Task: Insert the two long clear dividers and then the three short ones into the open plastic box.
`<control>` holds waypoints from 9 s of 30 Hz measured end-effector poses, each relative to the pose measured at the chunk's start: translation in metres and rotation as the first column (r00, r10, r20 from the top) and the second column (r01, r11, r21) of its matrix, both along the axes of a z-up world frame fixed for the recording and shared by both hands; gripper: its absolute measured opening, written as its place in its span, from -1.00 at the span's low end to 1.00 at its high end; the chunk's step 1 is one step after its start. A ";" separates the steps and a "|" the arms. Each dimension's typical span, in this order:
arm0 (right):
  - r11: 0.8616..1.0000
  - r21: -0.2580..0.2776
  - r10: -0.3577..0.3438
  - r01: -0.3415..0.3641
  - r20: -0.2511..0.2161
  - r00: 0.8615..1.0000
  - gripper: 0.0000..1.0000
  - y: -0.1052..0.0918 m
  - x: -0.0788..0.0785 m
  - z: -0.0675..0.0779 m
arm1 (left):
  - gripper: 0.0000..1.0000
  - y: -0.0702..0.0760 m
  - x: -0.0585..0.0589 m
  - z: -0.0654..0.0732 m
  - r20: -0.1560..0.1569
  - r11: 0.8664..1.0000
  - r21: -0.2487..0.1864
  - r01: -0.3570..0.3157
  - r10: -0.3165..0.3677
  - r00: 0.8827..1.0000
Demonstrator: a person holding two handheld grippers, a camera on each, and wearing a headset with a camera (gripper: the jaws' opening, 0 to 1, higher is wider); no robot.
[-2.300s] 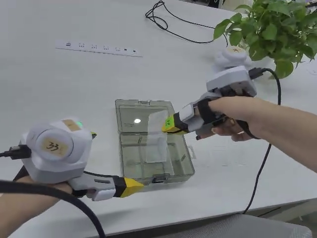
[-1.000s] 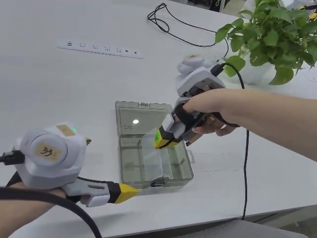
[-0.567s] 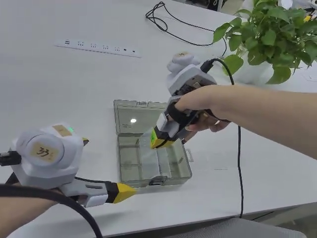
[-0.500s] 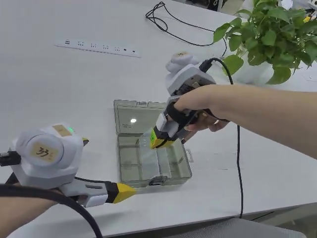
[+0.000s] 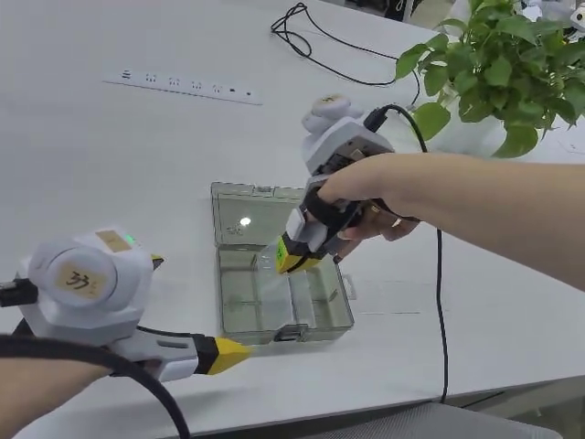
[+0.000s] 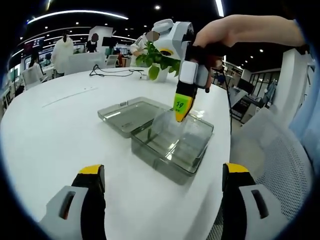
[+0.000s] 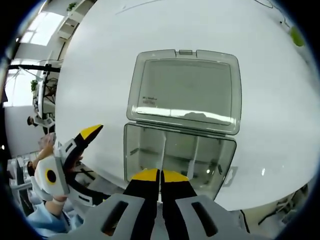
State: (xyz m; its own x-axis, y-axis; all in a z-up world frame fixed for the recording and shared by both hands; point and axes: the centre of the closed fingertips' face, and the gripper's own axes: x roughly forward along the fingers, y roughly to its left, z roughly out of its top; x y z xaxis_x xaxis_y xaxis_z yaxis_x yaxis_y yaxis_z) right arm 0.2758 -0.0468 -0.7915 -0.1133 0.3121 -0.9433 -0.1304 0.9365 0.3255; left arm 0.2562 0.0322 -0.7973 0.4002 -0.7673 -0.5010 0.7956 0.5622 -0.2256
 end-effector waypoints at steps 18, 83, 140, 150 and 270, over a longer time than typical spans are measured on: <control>0.998 -0.045 0.047 -0.047 -0.014 0.999 -0.96 0.005 -0.004 0.002 | 0.99 0.004 0.002 -0.003 -0.009 1.000 -0.007 -0.014 0.014 1.000; 0.980 0.053 0.185 -0.194 0.149 0.972 0.04 0.031 -0.004 -0.020 | 0.97 0.004 -0.002 -0.002 -0.017 1.000 0.000 -0.016 0.016 1.000; 0.916 0.193 0.044 -0.353 0.824 0.565 1.00 -0.047 0.009 0.046 | 0.99 0.001 0.007 0.022 0.006 0.998 0.007 -0.061 0.061 0.998; 0.935 0.184 0.020 -0.304 0.827 0.562 1.00 -0.084 -0.001 0.040 | 1.00 -0.003 0.006 0.028 0.015 0.997 0.002 -0.077 0.077 0.997; 0.231 -0.258 0.897 -0.938 0.431 0.102 -0.30 -0.143 -0.004 -0.061 | 0.97 -0.008 -0.001 0.034 0.017 0.970 -0.006 -0.244 0.244 0.970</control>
State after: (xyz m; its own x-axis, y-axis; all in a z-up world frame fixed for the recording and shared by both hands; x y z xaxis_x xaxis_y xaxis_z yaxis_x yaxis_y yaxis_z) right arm 0.2718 -0.1900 -0.8524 0.0082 0.3271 -0.9450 -0.9996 -0.0237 -0.0169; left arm 0.2557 0.0243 -0.7631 0.5847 -0.6470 -0.4894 0.6381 0.7393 -0.2150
